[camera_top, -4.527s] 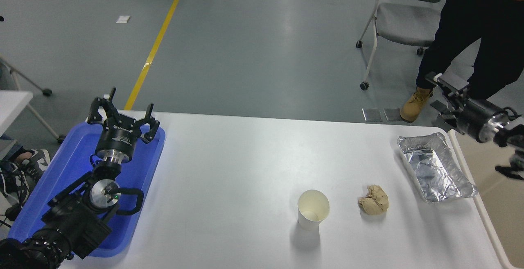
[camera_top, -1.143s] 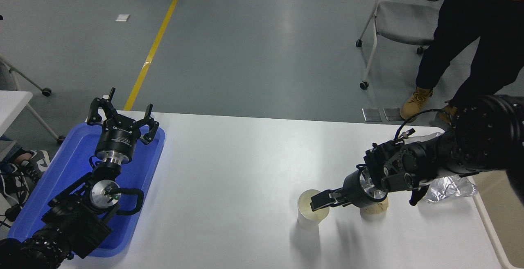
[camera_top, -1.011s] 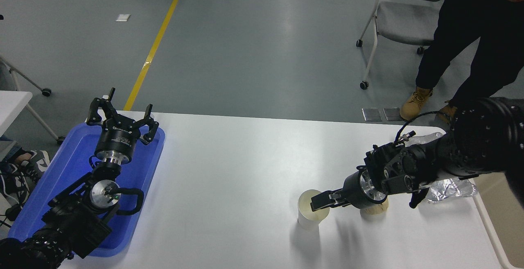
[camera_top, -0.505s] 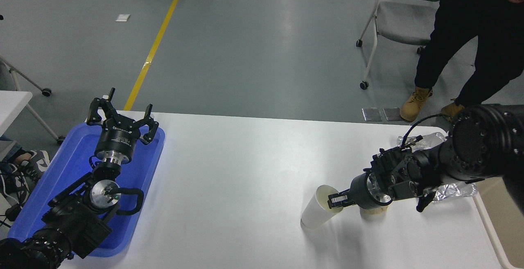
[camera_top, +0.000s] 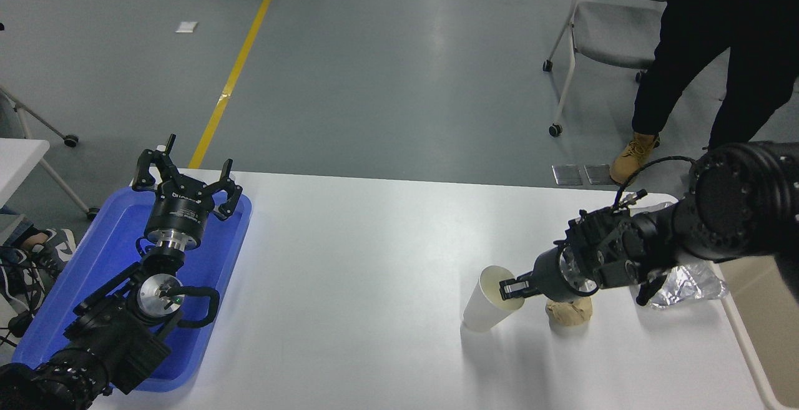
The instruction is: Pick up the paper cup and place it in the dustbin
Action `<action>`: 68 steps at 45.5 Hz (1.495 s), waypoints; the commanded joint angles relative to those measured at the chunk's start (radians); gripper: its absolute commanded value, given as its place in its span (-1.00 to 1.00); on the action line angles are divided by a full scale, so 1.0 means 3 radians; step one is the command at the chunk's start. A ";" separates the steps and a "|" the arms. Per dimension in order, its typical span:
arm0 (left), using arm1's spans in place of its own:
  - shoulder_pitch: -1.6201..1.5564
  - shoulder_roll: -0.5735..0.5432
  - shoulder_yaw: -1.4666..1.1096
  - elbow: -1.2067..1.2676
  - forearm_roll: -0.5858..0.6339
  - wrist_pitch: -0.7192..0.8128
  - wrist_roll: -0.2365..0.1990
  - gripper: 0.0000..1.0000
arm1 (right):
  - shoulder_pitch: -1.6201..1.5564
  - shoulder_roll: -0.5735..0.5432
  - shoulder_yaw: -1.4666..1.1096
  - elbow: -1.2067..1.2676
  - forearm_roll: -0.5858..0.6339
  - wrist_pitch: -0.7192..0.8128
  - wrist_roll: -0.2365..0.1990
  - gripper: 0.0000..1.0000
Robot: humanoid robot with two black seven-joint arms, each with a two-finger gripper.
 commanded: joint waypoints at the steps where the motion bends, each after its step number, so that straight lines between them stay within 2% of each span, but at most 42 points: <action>1: 0.0001 0.0000 0.0000 0.0000 0.0002 -0.0002 0.0000 1.00 | 0.0694 -0.0076 0.0055 0.0208 0.0037 0.0266 0.0069 -1.00; 16: 0.0001 0.0000 0.0000 0.0000 0.0002 0.0004 0.0000 1.00 | 0.1497 -0.0444 0.0076 0.0209 0.0038 0.0987 0.0069 -1.00; 28: 0.0001 0.0000 0.0000 0.0000 0.0002 0.0004 0.0000 1.00 | 0.2004 -0.0960 0.0142 0.0193 -0.0039 0.1575 0.0069 -1.00; 36: -0.0004 0.0000 0.0000 0.0000 0.0002 0.0004 0.0000 1.00 | 0.2260 -0.1216 0.0142 0.0188 -0.0182 0.1785 0.0069 -1.00; 59: 0.0001 0.0000 0.0000 0.0000 -0.0003 0.0004 0.0000 1.00 | 0.2326 -0.1329 0.0132 0.0147 -0.0244 0.1842 0.0064 -1.00; 68: 0.0001 0.0000 0.0000 0.0000 -0.0003 0.0004 0.0000 1.00 | 0.1826 -0.1385 0.0030 -0.0511 -0.0040 0.1627 0.0043 -1.00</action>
